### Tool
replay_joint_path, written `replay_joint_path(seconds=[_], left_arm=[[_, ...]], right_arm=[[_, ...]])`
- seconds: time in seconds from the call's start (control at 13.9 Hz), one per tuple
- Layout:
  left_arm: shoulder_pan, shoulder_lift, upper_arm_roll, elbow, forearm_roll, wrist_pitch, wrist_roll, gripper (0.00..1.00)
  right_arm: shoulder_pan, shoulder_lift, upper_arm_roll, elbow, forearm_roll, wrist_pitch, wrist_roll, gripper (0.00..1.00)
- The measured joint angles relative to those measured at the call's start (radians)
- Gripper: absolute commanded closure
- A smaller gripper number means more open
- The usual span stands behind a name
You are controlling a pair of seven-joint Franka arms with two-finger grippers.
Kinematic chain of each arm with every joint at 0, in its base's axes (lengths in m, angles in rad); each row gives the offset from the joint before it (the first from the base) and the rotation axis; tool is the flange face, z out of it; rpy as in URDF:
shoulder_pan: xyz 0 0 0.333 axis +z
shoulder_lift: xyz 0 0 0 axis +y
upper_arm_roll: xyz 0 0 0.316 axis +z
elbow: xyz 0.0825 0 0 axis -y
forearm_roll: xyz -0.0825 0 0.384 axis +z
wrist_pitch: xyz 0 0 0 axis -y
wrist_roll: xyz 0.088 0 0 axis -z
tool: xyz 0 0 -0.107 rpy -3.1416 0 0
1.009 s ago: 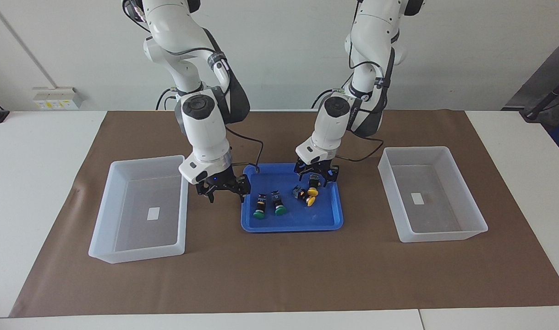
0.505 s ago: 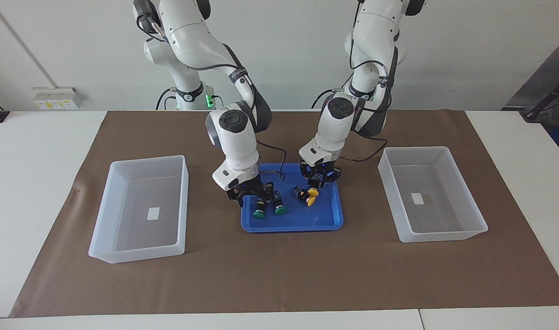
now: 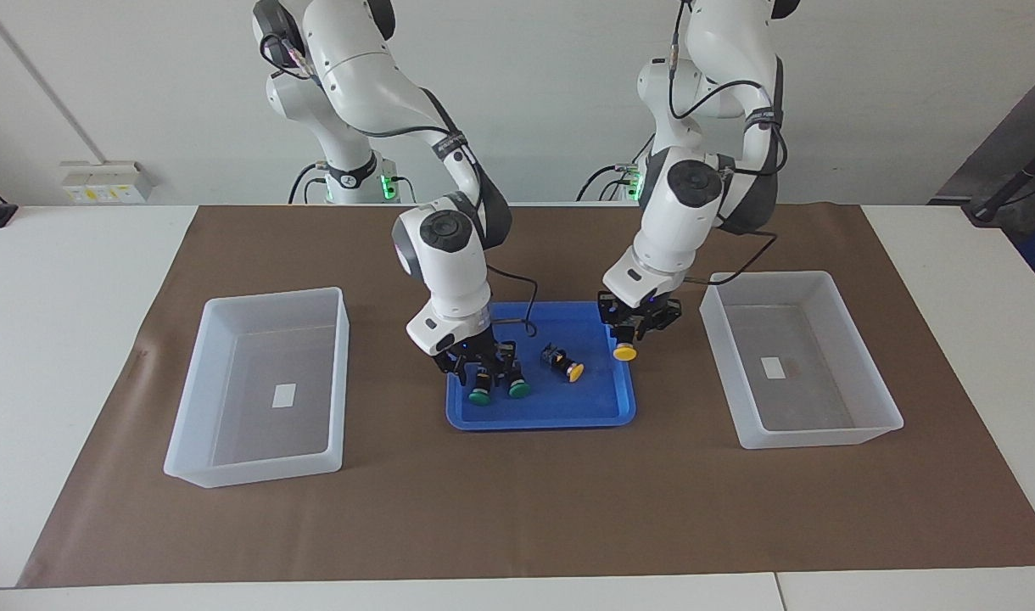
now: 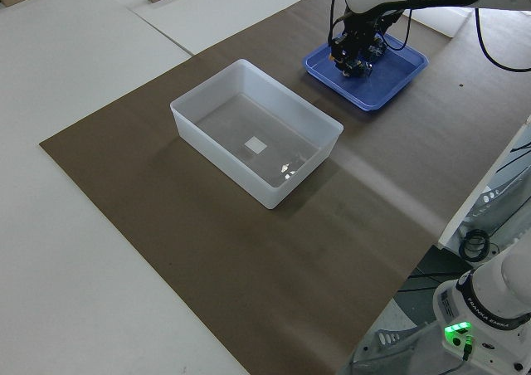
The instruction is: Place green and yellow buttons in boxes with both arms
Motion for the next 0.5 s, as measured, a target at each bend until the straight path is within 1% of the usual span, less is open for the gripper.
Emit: replay_joint_path(seconds=[0.14,0.22,0.29,0.36,0.43,0.5], left_arm=[[0.072,-0.015,0.006,0.100,-0.012,-0.160,0.000,1.00],[0.114,-0.016,0.009,0.140,-0.013,-0.215,-0.001,1.00],[0.172,-0.016,0.010,0.163,-0.013,-0.243,-0.001,1.00],[0.228,-0.015,0.012,0.167,-0.014,-0.249,0.002,1.00],[0.279,-0.012,0.014,0.164,-0.014,-0.246,0.004,1.00],[0.327,-0.009,0.014,0.155,-0.015,-0.233,0.008,1.00]], right_arm=[[0.000,0.005,0.000,-0.002,-0.002,0.000,0.000,0.39],[0.000,0.008,0.000,-0.003,-0.002,0.000,0.000,0.43],[0.001,0.010,0.000,-0.005,-0.002,0.000,0.000,0.51],[0.004,0.011,0.000,-0.008,-0.002,0.000,0.000,0.77],[0.008,0.011,0.000,-0.010,-0.002,0.000,0.000,1.00],[0.014,0.011,0.000,-0.011,-0.002,0.000,0.001,1.00]])
